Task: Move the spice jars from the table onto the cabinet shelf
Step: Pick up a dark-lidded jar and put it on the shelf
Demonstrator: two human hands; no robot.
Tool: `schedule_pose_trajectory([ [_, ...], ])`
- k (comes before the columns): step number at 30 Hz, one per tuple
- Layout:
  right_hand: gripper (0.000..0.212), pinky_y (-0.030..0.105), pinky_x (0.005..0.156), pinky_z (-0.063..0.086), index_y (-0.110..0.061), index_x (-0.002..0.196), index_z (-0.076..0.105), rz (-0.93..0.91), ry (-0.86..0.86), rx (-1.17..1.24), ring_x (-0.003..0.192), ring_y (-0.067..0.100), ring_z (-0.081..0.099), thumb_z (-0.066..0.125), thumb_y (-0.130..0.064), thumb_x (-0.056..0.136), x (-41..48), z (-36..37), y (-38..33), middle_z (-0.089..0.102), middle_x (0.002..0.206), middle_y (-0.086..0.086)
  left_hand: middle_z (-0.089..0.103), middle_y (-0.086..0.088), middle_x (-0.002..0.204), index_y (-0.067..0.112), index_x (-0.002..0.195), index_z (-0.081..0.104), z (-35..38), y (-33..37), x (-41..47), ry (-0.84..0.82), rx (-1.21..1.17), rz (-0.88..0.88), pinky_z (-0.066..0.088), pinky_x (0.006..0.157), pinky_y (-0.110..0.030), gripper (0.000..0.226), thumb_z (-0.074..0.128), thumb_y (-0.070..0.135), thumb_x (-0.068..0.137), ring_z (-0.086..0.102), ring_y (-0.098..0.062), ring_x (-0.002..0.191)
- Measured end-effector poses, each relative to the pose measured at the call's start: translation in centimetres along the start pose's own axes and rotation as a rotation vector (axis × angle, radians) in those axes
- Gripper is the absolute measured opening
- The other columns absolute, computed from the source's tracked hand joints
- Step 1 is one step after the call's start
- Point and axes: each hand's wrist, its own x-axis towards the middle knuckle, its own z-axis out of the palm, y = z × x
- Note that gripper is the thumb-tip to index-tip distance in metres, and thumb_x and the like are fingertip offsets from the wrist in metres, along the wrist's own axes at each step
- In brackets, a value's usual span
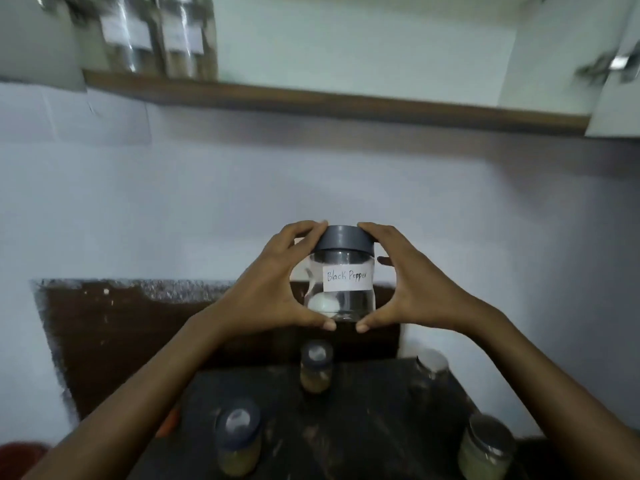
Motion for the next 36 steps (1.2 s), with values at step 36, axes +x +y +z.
schedule_pose_trajectory([
  [36,0.119,0.035,0.1,0.042,-0.021,0.143,0.012,-0.259,0.321,-0.137,0.123,0.019,0.039,0.086,-0.004,0.051,31.3,-8.9,-6.9,0.021,0.145,-0.005,-0.022,-0.01,0.155,0.014,0.15,-0.007,-16.2,-16.1,14.7,0.613,0.769,-0.178,0.001,0.118,-0.042,0.095,0.026,0.07,0.081,-0.018,-0.024,0.144],
])
